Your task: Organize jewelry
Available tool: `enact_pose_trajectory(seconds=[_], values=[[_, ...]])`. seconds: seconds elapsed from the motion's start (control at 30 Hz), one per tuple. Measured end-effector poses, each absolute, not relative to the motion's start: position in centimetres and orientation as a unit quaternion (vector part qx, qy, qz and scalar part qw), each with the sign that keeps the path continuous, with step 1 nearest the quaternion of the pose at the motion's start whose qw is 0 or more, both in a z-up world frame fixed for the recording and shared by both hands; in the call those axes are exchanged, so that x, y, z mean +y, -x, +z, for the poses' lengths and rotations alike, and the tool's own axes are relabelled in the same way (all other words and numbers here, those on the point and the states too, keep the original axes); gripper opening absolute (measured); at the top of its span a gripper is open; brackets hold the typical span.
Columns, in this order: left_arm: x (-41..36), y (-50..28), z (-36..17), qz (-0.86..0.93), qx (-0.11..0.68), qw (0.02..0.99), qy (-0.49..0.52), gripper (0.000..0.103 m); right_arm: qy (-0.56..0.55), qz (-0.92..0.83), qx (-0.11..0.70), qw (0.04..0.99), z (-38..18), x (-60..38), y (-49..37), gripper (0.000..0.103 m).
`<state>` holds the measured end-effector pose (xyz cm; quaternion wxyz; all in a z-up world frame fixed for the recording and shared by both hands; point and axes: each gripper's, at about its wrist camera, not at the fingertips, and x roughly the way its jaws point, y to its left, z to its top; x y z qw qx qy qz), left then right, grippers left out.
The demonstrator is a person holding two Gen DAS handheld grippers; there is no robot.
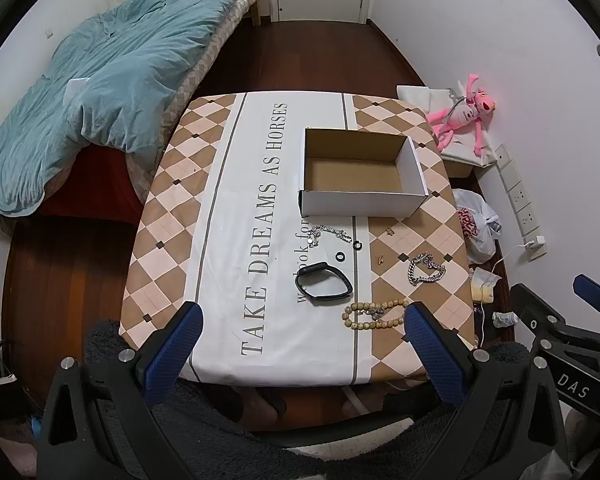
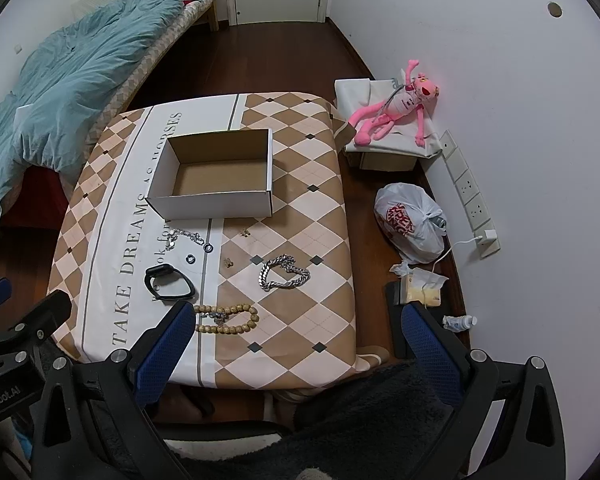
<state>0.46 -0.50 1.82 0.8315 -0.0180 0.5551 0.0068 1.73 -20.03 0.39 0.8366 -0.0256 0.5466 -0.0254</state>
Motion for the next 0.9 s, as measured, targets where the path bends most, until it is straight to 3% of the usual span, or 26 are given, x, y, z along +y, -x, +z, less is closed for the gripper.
enact_pose_trajectory(seconds=[0.9], values=[[0.1, -0.5, 3.1, 0.006, 0.548, 0.836, 0.016, 0.103, 0.024, -0.028, 0.539, 0.841, 1.2, -19.7, -1.8, 0.103]])
